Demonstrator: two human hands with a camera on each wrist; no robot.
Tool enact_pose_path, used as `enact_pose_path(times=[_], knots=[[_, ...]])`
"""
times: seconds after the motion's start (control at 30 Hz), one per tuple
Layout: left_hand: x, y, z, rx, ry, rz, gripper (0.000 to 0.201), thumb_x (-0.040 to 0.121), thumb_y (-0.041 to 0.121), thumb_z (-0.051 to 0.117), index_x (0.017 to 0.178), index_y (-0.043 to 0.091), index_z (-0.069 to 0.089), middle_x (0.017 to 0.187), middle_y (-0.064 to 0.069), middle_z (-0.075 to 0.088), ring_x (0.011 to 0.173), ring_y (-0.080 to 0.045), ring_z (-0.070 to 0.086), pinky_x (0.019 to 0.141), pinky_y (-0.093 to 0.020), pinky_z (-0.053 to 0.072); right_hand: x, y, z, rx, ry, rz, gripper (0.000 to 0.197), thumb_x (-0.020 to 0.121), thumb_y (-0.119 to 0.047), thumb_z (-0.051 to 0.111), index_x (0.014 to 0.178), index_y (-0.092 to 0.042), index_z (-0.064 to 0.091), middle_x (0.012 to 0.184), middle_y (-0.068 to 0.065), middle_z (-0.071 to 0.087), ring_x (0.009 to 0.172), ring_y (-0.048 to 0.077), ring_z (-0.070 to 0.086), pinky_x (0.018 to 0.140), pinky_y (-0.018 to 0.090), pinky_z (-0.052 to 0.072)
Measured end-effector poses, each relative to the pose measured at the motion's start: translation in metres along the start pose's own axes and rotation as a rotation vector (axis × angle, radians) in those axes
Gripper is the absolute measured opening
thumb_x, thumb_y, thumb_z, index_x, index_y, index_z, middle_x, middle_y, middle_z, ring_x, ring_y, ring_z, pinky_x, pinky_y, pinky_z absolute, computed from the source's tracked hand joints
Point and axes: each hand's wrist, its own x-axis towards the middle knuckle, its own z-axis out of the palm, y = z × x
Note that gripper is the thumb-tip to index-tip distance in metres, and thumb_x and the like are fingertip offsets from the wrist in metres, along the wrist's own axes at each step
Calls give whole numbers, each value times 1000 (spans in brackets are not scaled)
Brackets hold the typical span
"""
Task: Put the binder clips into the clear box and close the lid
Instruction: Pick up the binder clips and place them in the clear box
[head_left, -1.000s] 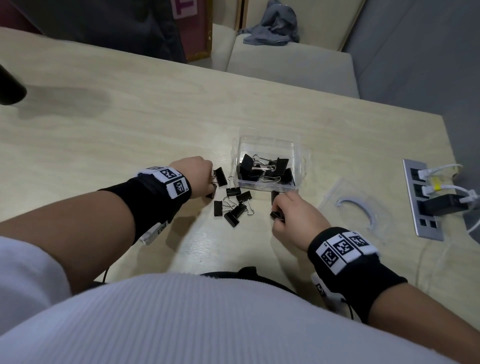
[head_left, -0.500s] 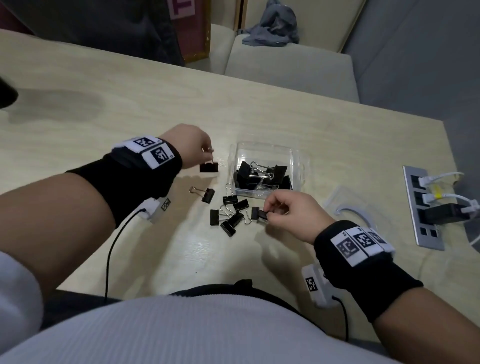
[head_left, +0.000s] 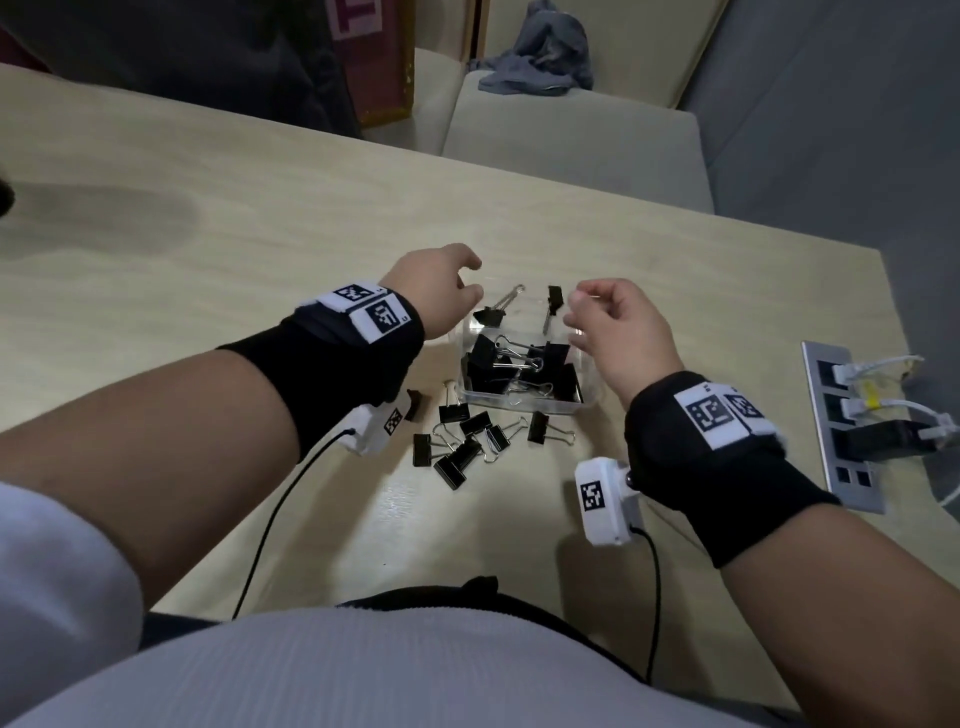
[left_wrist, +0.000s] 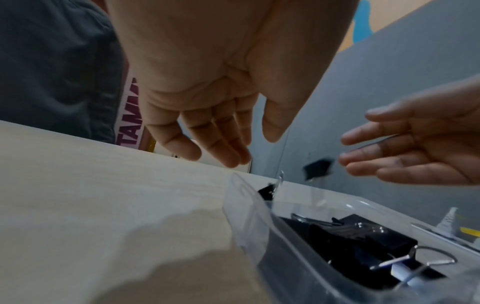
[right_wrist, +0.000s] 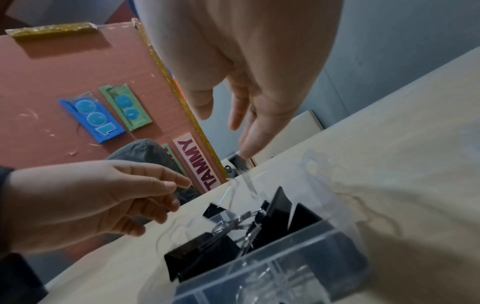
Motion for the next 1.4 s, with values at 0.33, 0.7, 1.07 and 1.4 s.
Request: enact_pose_path(times=[0.33, 0.7, 1.07, 1.4], knots=[[-55, -25, 5, 463, -485, 50, 28, 84, 44, 63, 96, 20, 65, 89, 3, 66, 79, -16, 58, 59, -24, 40, -50, 25, 9, -952, -596, -291, 22, 92, -24, 51, 108, -21, 65, 105, -3, 63, 94, 17, 59, 83, 32, 49], [-98, -6, 52, 782, -423, 526, 53, 81, 52, 62, 120, 20, 48, 114, -5, 57, 101, -28, 58, 79, -40, 46, -64, 75, 12, -1083, -489, -333, 18, 87, -13, 53, 105, -11, 54, 111, 10, 50, 93, 31, 55, 77, 41, 50], [-99, -6, 61, 745, -441, 549, 33, 87, 39, 55, 114, 20, 52, 103, -7, 58, 88, -31, 59, 71, -42, 54, -59, 37, -3, -717, -417, -296, 12, 81, -14, 58, 89, -20, 65, 90, -4, 62, 79, 15, 57, 72, 27, 46], [-87, 0, 52, 628, -426, 399, 29, 90, 29, 55, 115, 15, 54, 101, -9, 64, 88, -31, 62, 61, -34, 40, -13, 1, -5, -586, -130, -284, 28, 87, -27, 59, 115, -22, 58, 110, -6, 49, 84, 12, 60, 83, 27, 46]])
